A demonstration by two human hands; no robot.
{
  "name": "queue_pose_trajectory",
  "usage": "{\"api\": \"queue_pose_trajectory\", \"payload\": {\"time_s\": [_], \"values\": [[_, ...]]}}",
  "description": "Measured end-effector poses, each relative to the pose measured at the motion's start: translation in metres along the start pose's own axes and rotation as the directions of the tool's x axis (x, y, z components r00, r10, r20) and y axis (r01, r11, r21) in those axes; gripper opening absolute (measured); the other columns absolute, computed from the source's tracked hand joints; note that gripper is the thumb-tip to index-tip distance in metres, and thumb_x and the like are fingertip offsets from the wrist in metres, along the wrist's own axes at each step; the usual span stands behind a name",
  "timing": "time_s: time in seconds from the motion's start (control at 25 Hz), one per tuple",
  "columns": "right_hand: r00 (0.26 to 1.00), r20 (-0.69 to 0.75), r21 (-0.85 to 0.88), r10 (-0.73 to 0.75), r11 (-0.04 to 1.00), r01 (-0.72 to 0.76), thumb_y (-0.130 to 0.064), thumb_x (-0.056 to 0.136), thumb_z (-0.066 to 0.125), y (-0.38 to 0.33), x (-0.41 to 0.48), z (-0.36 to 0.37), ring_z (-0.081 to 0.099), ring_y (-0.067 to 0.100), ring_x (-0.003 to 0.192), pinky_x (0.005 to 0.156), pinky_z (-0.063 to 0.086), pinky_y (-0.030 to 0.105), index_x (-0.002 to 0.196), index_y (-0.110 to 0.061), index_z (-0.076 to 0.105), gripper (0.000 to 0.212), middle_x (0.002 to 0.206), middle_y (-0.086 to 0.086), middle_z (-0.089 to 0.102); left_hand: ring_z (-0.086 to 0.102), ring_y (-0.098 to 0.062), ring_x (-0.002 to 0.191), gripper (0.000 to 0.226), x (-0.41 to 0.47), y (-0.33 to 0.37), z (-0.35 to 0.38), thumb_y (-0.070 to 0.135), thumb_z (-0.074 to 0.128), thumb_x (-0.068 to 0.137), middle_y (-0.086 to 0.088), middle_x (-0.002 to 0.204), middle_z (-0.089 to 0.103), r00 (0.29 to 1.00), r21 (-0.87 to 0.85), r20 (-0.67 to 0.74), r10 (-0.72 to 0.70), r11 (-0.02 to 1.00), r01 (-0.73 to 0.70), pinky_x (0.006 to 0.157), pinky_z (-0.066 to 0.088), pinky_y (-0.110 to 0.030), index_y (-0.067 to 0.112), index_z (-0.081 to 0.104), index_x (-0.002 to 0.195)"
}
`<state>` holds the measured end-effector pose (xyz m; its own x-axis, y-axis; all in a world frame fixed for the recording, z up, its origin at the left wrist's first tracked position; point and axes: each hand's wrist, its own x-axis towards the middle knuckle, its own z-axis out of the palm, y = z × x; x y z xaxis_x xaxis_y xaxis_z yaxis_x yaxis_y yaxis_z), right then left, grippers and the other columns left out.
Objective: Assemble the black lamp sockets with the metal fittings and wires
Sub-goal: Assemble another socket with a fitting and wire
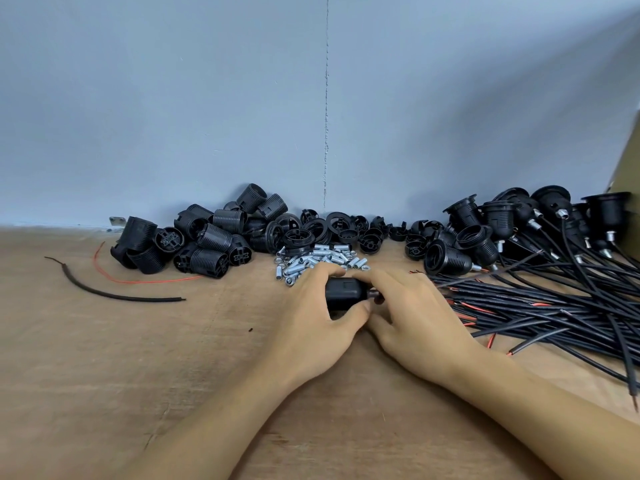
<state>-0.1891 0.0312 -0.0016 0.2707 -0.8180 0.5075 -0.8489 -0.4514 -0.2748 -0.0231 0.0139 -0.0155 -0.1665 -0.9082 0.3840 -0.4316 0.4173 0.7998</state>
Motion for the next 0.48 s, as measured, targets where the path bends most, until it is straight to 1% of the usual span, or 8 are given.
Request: {"api": "queue_pose_trajectory", "payload": {"time_s": [0.04, 0.12, 0.16, 0.24, 0.28, 0.36, 0.44, 0.48], "values": [[0.999, -0.009, -0.004, 0.03, 1.0, -0.03, -0.021, 0.087, 0.066, 0.003, 0.002, 0.0, 0.056, 0.013, 0.111, 0.098, 0.04, 0.034, 0.131, -0.029, 0.056, 0.046, 0.116, -0.012, 0.065, 0.058, 0.002, 0.104, 0.04, 0.001, -0.001, -0.001, 0.044, 0.07, 0.076, 0.018, 0.109, 0.062, 1.0, -0.011, 0.005, -0.009, 1.0, 0.009, 0.091, 0.046, -0.02, 0.038, 0.058, 0.113], [0.997, 0.001, 0.001, 0.072, 0.997, -0.072, -0.026, 0.089, 0.068, 0.007, 0.004, -0.002, 0.053, 0.012, 0.118, 0.103, 0.039, 0.037, 0.132, -0.029, 0.056, 0.045, 0.123, -0.012, 0.063, 0.061, 0.001, 0.098, 0.034, 0.004, -0.003, -0.003, 0.031, 0.073, 0.082, 0.018, 0.105, 0.068, 0.999, -0.038, -0.017, -0.03, 0.999, 0.03, 0.088, 0.049, -0.024, 0.036, 0.062, 0.113], [0.997, 0.029, -0.003, 0.078, 0.997, -0.078, -0.024, 0.088, 0.067, 0.007, 0.004, -0.003, 0.052, 0.012, 0.121, 0.105, 0.038, 0.038, 0.133, -0.03, 0.056, 0.047, 0.125, -0.013, 0.063, 0.062, 0.002, 0.093, 0.03, 0.005, -0.004, -0.003, 0.026, 0.075, 0.084, 0.02, 0.1, 0.07, 0.999, -0.042, -0.031, -0.042, 0.998, 0.04, 0.085, 0.049, -0.022, 0.035, 0.065, 0.111], [0.992, 0.074, -0.011, 0.1, 0.995, -0.1, -0.014, 0.084, 0.061, 0.009, 0.006, -0.002, 0.053, 0.011, 0.122, 0.108, 0.037, 0.038, 0.134, -0.031, 0.057, 0.053, 0.128, -0.012, 0.064, 0.062, 0.004, 0.088, 0.028, 0.005, -0.005, -0.003, 0.025, 0.077, 0.083, 0.023, 0.094, 0.071, 0.998, -0.019, -0.033, -0.052, 0.998, 0.051, 0.08, 0.047, -0.018, 0.035, 0.071, 0.109], [0.99, 0.06, -0.002, 0.124, 0.992, -0.124, -0.011, 0.082, 0.058, 0.009, 0.007, -0.003, 0.054, 0.011, 0.12, 0.107, 0.039, 0.038, 0.133, -0.03, 0.059, 0.055, 0.127, -0.01, 0.065, 0.062, 0.004, 0.089, 0.029, 0.005, -0.004, -0.003, 0.026, 0.077, 0.083, 0.024, 0.095, 0.071, 0.999, 0.008, -0.023, -0.038, 0.999, 0.038, 0.08, 0.046, -0.017, 0.036, 0.072, 0.109], [0.984, -0.014, 0.071, 0.175, 0.982, -0.174, -0.008, 0.082, 0.055, 0.008, 0.012, -0.002, 0.059, 0.01, 0.112, 0.102, 0.046, 0.036, 0.127, -0.027, 0.065, 0.05, 0.118, -0.009, 0.068, 0.061, 0.003, 0.095, 0.031, 0.005, -0.005, -0.003, 0.028, 0.076, 0.084, 0.025, 0.097, 0.072, 1.0, 0.047, 0.006, -0.003, 0.999, 0.003, 0.086, 0.046, -0.019, 0.041, 0.073, 0.112], [0.974, -0.086, 0.159, 0.208, 0.968, -0.193, -0.007, 0.087, 0.053, 0.005, 0.02, 0.0, 0.062, 0.007, 0.103, 0.096, 0.051, 0.034, 0.12, -0.025, 0.068, 0.041, 0.109, -0.012, 0.069, 0.062, -0.003, 0.098, 0.03, 0.007, -0.006, -0.004, 0.031, 0.074, 0.086, 0.02, 0.099, 0.072, 0.999, 0.047, 0.04, -0.034, 0.998, 0.033, 0.091, 0.049, -0.027, 0.041, 0.071, 0.115], [0.969, -0.112, 0.186, 0.222, 0.962, -0.199, -0.01, 0.09, 0.053, 0.004, 0.028, 0.001, 0.063, 0.006, 0.1, 0.093, 0.051, 0.032, 0.117, -0.025, 0.07, 0.036, 0.107, -0.013, 0.07, 0.062, -0.006, 0.099, 0.03, 0.008, -0.007, -0.004, 0.033, 0.072, 0.087, 0.017, 0.1, 0.072, 0.997, 0.056, 0.055, -0.055, 0.997, 0.052, 0.093, 0.05, -0.032, 0.038, 0.071, 0.116]]}}
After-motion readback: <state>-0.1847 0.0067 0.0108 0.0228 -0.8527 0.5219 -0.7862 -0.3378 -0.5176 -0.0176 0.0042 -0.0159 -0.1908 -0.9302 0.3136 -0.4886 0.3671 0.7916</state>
